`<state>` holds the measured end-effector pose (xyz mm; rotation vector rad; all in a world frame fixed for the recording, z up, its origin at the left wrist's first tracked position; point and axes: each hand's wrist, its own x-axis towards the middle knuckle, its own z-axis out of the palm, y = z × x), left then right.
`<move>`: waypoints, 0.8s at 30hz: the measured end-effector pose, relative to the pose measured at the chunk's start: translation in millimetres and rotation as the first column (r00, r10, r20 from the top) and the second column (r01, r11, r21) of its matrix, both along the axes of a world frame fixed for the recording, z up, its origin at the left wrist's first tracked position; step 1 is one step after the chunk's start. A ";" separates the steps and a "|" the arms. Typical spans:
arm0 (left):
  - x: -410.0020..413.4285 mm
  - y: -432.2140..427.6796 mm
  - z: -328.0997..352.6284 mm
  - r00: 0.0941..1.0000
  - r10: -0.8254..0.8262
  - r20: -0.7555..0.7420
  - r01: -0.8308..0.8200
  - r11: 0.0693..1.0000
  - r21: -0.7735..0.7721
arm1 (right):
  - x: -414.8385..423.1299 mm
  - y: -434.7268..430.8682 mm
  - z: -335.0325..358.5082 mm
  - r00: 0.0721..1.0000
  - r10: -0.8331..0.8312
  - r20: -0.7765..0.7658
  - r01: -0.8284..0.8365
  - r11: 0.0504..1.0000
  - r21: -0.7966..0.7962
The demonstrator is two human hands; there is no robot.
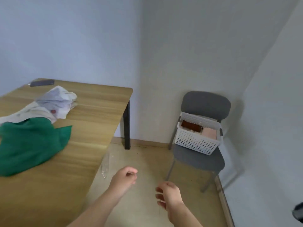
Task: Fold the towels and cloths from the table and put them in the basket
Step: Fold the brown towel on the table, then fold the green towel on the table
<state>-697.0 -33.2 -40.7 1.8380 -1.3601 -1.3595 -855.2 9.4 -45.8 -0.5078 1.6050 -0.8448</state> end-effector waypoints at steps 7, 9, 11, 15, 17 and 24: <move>96.9 95.0 -13.8 0.994 0.087 -0.069 -0.085 0.996 0.027 | 89.1 105.1 3.0 1.000 0.016 -0.011 -0.015 0.999 0.043; 117.4 123.9 -15.0 0.993 0.090 -0.082 -0.088 0.995 0.038 | 108.2 130.2 3.2 0.999 0.035 -0.018 -0.034 0.998 0.054; 136.2 152.2 -15.2 0.989 0.116 -0.097 -0.113 0.993 0.042 | 125.9 151.6 1.6 0.997 0.068 -0.025 -0.067 0.997 0.045; 177.4 209.0 -13.0 0.995 0.099 -0.001 -0.098 0.995 0.031 | 172.4 191.2 -6.0 0.993 0.115 -0.035 -0.113 0.992 0.058; 200.1 230.9 -12.0 0.997 0.040 0.060 -0.043 0.997 0.057 | 197.8 213.3 -7.0 0.991 0.134 -0.018 -0.133 0.989 0.064; 276.2 236.3 -12.7 0.996 0.047 0.078 -0.050 0.998 0.044 | 262.8 226.8 -7.2 0.990 0.144 -0.010 -0.144 0.990 -0.005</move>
